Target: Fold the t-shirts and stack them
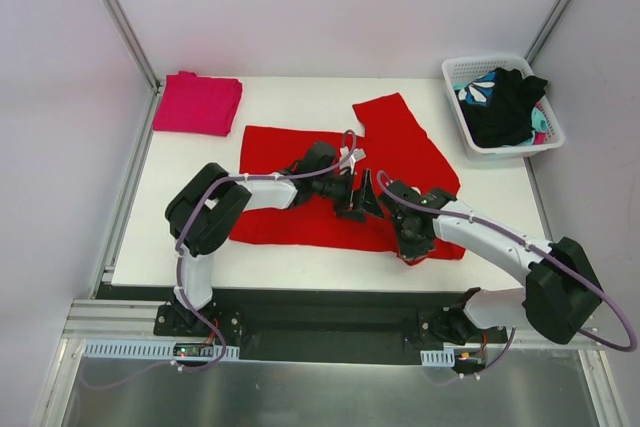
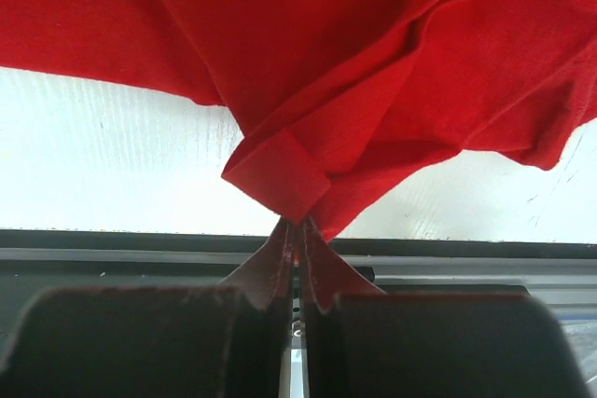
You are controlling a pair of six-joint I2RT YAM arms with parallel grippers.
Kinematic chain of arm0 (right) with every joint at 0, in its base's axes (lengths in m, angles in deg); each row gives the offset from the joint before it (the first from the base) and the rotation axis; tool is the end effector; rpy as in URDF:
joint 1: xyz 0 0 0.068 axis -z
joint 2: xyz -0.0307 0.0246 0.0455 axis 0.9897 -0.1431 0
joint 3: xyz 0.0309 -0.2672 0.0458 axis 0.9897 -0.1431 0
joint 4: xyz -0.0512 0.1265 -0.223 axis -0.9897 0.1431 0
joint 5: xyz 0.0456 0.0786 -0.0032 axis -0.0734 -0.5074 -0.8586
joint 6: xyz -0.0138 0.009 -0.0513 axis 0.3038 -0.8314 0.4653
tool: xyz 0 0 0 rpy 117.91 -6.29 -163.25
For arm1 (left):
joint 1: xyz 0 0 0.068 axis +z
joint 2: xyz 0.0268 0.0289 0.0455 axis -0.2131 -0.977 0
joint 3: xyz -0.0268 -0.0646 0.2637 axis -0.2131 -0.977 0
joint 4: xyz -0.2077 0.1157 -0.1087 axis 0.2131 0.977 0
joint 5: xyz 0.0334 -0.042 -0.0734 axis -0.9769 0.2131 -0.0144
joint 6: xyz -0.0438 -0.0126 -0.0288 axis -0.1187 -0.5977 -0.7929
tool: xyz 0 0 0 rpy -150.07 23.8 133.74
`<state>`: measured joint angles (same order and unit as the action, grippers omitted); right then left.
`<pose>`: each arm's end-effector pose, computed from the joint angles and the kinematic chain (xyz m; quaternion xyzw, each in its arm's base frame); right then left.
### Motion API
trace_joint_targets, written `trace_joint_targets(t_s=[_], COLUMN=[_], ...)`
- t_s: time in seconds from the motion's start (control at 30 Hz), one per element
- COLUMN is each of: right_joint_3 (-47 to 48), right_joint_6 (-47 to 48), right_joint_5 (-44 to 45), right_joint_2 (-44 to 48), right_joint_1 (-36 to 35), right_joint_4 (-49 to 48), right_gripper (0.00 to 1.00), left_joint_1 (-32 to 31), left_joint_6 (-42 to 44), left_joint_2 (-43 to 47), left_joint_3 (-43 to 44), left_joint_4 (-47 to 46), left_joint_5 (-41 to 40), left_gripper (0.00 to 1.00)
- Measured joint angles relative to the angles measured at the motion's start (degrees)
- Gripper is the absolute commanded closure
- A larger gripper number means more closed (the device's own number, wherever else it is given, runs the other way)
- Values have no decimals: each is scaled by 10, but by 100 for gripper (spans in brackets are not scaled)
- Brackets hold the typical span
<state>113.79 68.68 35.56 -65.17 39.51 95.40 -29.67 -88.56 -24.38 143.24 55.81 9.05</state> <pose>0.1679 0.1437 0.2033 -0.2288 0.9630 -0.0310 0.1387 0.2883 -0.2941 0.1686 0.1649 0.7900 -0.5812 0.1042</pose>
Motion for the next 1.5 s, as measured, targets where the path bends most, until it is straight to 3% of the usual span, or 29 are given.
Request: trace_joint_targets(t_s=[0.13,0.2,0.43,0.47,0.5,0.53,0.67,0.87,1.03,1.37,1.5], right_joint_3=[0,0,5,11,16,24,40,43,71,119,135], right_joint_6=[-1,-2,-13,-13,-14,-15,-20,-36,-54,-110,-120], right_joint_5=[1,3,20,24,26,29,39,62,104,201,212], right_joint_2=[17,28,99,107,111,112,113,149,185,287,304], right_joint_1=[-1,-2,-12,-12,-12,-12,-13,-16,-16,-16,-16], right_joint_4=[0,1,20,28,33,40,51,77,95,107,120], right_gripper=[99,90,87,81,61,49,39,37,43,46,49], left_joint_1=[0,0,1,1,1,1,1,7,16,-14,-52], left_joint_6=[1,4,42,47,51,55,70,82,87,137,175], left_joint_2=[0,1,41,50,62,74,112,120,112,-29,-61], left_joint_3=[18,24,25,25,25,25,25,25,43,230,250], left_joint_4=[0,3,94,104,113,121,147,184,204,256,285], left_joint_5=[5,3,-49,-56,-65,-71,-97,-122,-125,-113,-134], left_gripper=[9,9,8,8,8,8,8,8,9,18,19])
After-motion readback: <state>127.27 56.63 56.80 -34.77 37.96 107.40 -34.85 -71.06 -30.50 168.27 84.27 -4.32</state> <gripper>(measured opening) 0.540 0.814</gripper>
